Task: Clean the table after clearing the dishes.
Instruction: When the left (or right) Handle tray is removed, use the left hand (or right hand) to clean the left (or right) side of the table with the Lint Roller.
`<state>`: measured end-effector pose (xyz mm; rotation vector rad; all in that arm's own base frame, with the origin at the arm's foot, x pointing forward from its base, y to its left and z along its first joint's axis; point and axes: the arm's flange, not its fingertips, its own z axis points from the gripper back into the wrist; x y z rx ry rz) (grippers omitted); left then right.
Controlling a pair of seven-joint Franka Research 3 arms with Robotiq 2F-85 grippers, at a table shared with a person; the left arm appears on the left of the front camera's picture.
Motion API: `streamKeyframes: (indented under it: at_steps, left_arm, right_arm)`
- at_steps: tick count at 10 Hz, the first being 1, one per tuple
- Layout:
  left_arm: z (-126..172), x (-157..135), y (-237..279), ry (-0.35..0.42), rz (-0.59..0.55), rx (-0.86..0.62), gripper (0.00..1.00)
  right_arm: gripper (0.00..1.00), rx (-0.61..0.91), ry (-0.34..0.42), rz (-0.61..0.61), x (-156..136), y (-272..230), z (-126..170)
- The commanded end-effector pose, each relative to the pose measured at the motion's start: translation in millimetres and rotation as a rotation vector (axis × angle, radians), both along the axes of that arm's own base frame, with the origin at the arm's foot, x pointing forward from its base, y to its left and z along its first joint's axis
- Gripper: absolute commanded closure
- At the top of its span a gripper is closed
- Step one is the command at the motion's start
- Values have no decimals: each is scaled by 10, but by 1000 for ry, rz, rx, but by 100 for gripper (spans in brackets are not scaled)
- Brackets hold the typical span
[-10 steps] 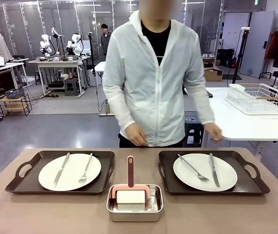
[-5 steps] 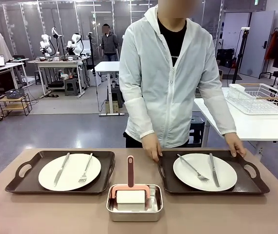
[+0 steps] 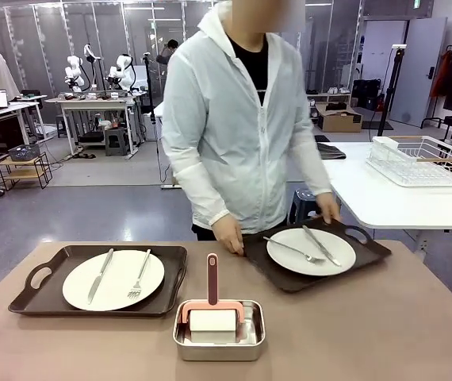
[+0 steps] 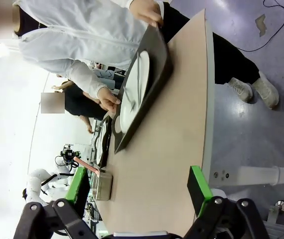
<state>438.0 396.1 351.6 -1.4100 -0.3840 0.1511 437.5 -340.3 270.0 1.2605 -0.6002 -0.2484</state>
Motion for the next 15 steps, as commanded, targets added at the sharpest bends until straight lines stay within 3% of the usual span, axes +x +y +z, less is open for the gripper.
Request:
streamKeyframes:
  at_steps: [1, 7, 8, 12, 15]
  left_arm:
    - [4, -18, 19, -3, 5, 3, 0]
    - [4, -18, 19, -3, 5, 3, 0]
    - [4, -18, 19, -3, 5, 3, 0]
    - [4, -18, 19, -3, 5, 3, 0]
    - [4, -18, 19, -3, 5, 3, 0]
  right_arm:
    - [0, 0, -1, 2, -13, 6, 18]
    - [0, 0, 0, 0, 0, 0, 0]
    - [0, -155, -7, 15, 69, 71, 248]
    - [0, -601, -325, 248, 705, 997, 1778]
    - [0, -911, -493, 552, 949, 2279, 2569]
